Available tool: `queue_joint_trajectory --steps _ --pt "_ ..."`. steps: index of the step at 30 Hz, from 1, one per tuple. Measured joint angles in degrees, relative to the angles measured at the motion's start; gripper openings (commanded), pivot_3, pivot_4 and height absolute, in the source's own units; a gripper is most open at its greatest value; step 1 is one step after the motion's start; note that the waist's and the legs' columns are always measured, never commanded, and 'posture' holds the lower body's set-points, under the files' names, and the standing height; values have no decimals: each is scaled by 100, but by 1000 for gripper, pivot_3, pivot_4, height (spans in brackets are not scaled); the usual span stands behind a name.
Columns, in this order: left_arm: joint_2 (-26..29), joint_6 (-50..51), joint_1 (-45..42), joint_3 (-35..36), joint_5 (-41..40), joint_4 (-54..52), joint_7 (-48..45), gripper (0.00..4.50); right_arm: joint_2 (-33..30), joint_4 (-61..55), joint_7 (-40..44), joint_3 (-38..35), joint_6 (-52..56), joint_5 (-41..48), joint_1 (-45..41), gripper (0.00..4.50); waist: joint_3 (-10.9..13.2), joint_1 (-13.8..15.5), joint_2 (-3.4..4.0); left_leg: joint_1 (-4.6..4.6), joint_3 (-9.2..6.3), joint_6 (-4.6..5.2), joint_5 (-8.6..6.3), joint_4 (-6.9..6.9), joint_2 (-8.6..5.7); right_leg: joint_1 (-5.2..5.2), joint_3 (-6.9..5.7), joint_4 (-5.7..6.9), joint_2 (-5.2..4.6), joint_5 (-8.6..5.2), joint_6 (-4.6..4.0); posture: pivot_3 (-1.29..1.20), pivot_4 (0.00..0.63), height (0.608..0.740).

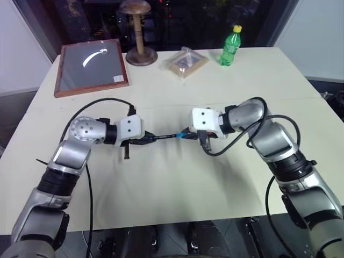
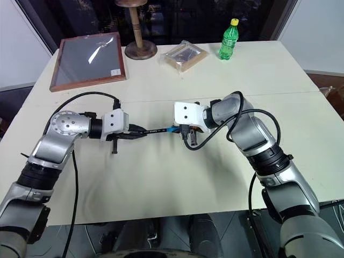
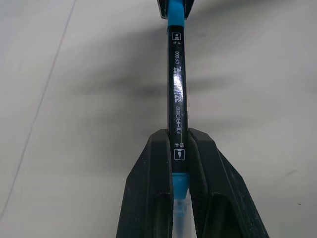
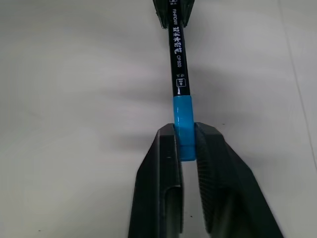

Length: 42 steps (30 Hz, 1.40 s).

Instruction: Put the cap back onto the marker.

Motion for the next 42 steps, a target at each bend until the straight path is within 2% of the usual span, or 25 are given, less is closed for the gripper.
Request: queue_joint_trajectory --steps 5,13,19,26,32,37,42 --pt "165 157 256 108 -197 -517 128 0 36 124 1 152 -221 -4 -14 4454 0 -7 0 1 1 0 0 0 0 0 1 0 0 0 0 0 150 740" --pt "488 549 892 393 -411 -994 408 0 -57 208 -38 127 -241 29 -36 4454 0 -1 0 1 1 0 0 0 1 1 1 0 -2 0 0 0 150 740" --pt "452 1349 1391 870 -637 -1367 1158 0 -119 138 -183 -122 54 178 -42 4454 0 -2 0 1 -2 0 0 -1 1 1 1 1 -2 0 0 0 150 740" --pt "-30 3279 2238 1802 -1038 -2501 2689 0 -202 -586 -549 -428 911 405 547 4454 -2 -1 -3 1 -5 0 0 -1 1 4 2 2 -7 0 0 0 150 740" --pt "-862 5689 3125 2453 -1493 -4124 3998 0 -294 -1162 -936 -575 1530 530 1040 4454 -3 -1 -6 5 -15 -4 2 0 1 8 7 3 -12 0 0 0 150 740" --pt "-1277 7292 3129 2883 -1530 -4748 4711 0 -316 -1473 -1205 -613 1878 685 1332 4454 -5 8 -9 9 -22 -10 6 0 -1 16 5 3 -3 -1 -2 0 150 740" --pt "-1462 7800 2901 2912 -1460 -4752 5122 0 -358 -1663 -1370 -618 2085 817 1408 4454 -6 5 -11 9 -23 -10 6 0 -2 17 6 3 -4 -1 -3 0 150 740"
